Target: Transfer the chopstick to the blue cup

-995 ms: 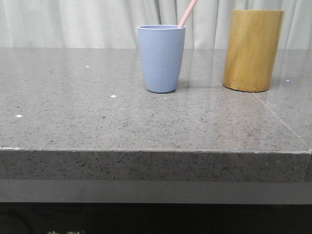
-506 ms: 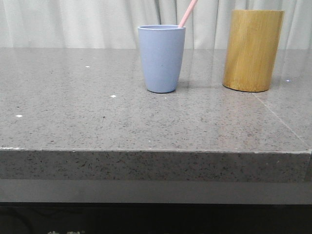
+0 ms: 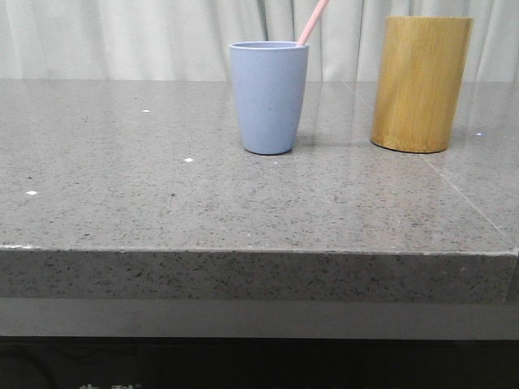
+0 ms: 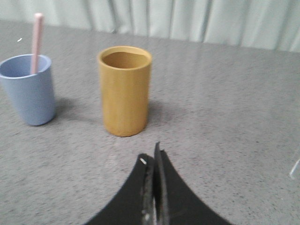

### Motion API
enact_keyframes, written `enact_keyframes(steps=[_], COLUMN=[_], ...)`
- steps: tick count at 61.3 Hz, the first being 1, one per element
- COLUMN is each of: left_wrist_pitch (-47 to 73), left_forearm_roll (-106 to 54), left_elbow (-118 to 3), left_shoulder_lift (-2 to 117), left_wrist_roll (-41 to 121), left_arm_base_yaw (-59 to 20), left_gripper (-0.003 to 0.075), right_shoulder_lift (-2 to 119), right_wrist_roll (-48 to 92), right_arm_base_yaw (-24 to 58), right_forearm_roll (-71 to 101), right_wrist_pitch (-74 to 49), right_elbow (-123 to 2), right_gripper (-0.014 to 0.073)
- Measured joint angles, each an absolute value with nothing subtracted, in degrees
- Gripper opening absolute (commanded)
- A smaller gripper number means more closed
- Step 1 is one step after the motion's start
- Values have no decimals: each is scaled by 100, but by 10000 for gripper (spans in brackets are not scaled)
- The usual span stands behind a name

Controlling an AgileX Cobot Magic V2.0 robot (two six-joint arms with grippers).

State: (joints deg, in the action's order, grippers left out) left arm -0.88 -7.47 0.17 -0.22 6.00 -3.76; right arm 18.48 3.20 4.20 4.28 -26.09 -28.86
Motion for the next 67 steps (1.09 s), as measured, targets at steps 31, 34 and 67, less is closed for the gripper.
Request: enact_keyframes(steps=[31,34,67], left_wrist_pitch=[-88,-88,-77], left_forearm_roll=[-747,-747,-751], left_elbow=[17,17,17], left_shoulder_lift=[-22,-22,-22], left_wrist_roll=[600,600,596], left_arm_base_yaw=[-376,-376,-376], left_gripper=[-19,-19,-19], right_shoulder_lift=[-10,-43,-57], right_wrist_roll=[320,320,320], right_arm_base_yaw=[-107,-107,-107], right_forearm_roll=[449,449,449], right_wrist_pitch=[-729,-665,-469], right_elbow=[-55,21,148], right_gripper=[-119,-119,-119])
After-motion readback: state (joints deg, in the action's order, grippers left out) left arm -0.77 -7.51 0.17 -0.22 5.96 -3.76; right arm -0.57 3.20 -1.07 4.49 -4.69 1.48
